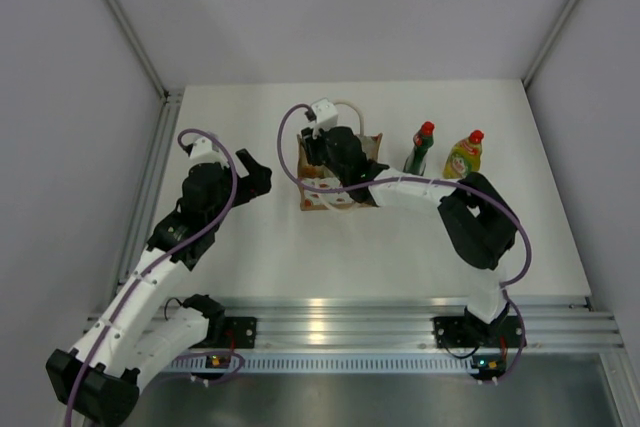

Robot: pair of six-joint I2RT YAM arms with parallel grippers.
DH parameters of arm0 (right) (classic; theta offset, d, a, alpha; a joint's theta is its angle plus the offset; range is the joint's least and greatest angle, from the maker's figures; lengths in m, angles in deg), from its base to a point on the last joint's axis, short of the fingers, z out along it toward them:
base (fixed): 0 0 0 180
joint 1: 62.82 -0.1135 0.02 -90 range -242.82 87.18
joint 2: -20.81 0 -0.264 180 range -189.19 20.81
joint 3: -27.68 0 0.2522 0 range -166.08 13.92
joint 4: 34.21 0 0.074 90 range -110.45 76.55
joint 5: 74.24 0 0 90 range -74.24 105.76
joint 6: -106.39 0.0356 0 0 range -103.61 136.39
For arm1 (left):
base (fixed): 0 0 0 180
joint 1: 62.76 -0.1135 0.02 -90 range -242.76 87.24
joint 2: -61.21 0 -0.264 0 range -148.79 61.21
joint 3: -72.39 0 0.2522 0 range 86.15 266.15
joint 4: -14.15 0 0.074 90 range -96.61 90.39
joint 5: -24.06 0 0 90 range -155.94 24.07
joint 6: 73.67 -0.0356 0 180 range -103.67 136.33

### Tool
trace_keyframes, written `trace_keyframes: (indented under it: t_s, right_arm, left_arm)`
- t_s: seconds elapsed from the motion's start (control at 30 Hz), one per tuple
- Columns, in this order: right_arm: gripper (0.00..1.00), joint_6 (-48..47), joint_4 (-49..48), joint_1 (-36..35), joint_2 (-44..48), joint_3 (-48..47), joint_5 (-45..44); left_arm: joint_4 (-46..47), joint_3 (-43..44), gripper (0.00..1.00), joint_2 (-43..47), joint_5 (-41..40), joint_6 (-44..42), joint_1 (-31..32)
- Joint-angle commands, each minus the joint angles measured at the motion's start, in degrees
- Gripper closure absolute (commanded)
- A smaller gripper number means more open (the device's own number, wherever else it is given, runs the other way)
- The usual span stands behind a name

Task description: Take the personal care products out of the canvas bag

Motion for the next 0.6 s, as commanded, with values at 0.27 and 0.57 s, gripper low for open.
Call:
trace_keyframes:
  t_s: [0.27, 0.57]
  right_arm:
    - [1.00, -2.42, -3.75, -0.81, 7.10, -2.50, -0.37]
    - [1.00, -6.03, 5.05, -0.81, 10.61, -9.36, 0.77]
  left_arm:
    - [2.56, 0.27, 0.02, 0.40, -0.41, -0.29, 0.09]
    - [2.65, 0.19, 0.02, -0.13, 0.38, 0.07, 0.09]
